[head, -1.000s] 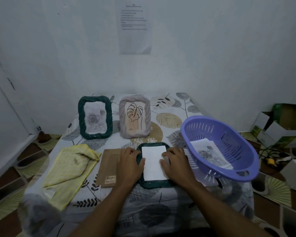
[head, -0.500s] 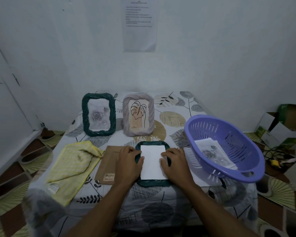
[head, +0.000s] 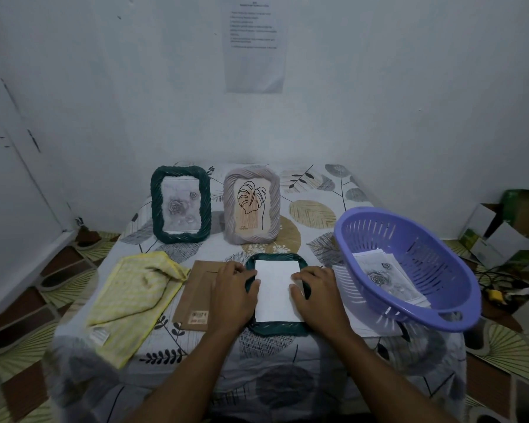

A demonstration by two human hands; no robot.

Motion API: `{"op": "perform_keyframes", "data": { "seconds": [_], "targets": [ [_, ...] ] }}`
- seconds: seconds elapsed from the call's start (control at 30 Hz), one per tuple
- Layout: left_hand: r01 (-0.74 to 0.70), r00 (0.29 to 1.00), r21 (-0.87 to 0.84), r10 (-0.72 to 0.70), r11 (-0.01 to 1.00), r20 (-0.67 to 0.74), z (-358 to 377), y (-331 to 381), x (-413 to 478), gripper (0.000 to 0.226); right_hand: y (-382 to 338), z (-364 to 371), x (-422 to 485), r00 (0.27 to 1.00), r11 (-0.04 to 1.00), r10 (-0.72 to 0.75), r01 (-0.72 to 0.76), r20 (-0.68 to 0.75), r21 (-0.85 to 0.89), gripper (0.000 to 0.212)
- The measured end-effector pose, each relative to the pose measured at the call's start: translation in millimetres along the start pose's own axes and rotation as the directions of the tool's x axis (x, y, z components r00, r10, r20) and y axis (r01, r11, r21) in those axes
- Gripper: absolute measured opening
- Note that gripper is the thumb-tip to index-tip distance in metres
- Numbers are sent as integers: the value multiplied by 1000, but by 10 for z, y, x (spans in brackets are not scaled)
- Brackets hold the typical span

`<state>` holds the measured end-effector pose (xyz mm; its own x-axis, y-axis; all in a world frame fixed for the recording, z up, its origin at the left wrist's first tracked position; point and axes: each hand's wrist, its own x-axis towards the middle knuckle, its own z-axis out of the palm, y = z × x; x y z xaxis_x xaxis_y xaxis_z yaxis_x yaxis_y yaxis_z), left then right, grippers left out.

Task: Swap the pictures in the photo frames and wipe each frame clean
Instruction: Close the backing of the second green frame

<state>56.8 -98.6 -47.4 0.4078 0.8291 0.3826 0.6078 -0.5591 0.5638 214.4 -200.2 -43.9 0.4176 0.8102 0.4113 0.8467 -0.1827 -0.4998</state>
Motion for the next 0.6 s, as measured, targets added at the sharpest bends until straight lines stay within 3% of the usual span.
{"op": "perform_keyframes", "data": {
  "seconds": [0.23,0.4,0.5,0.6],
  "targets": [
    [50,998,-87,-48,995,28,-55,43,34,28,1,-18,1,1000,998,14,-14,-6,54,26],
    [84,993,-164,-95,983,-65,-315,119,129,25,12,-46,46,999,992,33,-35,15,120,22],
    [126,990,-73,-130,989,-54,-481,-8,193,31,7,-66,56,1000,994,20,-21,13,104,21],
    [157,985,198,-169,968,45,-536,-215,121,48,-13,-84,68,1000,996,22,-23,17,89,21]
  ]
}}
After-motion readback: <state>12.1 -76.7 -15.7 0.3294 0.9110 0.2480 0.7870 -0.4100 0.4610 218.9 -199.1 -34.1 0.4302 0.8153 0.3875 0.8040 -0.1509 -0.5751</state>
